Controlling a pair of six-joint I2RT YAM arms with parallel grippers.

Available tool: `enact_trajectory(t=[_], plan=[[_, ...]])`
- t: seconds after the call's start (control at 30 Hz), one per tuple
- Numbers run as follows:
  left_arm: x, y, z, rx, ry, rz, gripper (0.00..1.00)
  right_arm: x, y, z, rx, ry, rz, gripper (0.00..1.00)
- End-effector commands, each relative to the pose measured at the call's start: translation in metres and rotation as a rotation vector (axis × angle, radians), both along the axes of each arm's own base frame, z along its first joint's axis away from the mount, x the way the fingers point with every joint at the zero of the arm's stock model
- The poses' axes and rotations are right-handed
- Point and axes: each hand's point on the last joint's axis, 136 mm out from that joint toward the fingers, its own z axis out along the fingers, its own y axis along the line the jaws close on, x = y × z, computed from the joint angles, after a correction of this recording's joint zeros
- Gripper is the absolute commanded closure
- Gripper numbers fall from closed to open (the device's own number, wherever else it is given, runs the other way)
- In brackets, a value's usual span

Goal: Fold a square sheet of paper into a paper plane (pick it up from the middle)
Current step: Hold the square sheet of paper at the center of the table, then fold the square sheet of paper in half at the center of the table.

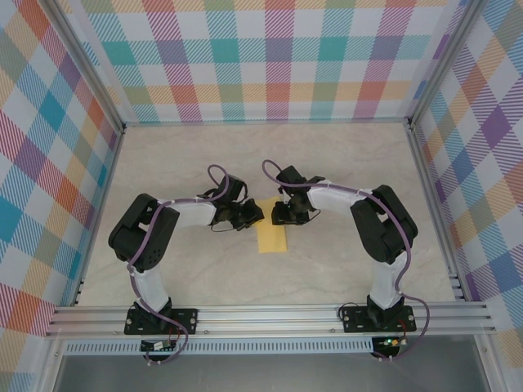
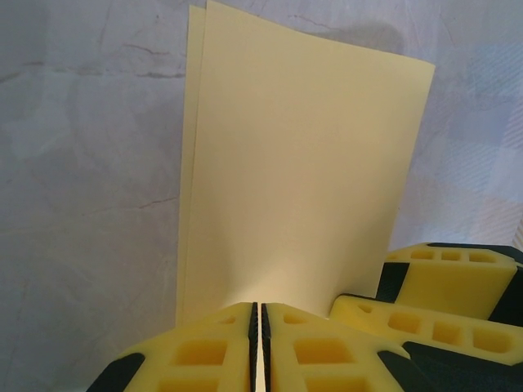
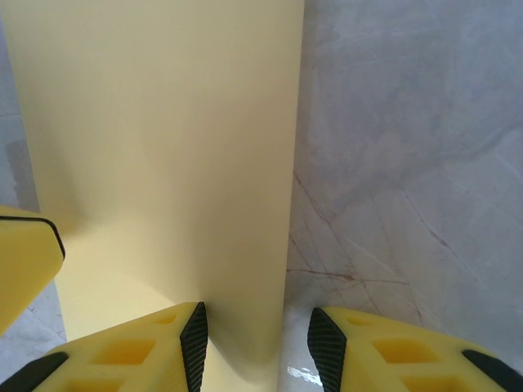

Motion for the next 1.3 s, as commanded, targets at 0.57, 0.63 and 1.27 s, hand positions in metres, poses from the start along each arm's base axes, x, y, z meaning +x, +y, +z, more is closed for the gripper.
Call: enact_trajectory(t=[0.57,0.63,1.27], plan=[[-0.021,0.016,-0.032,0.122,0.094,0.005,0.89,0.009,0.000,0.016,0.044,-0.050,-0.048,0.49],[-0.022,0.018,-0.033,0.128,0.097,0.006,0.89,0.014,-0.001,0.040,0.088,-0.098,-0.076,0.47],[-0.025,0.021,-0.040,0.151,0.120,0.015,0.89,-0.013,0.046,0.045,0.391,0.091,0.067,0.83]])
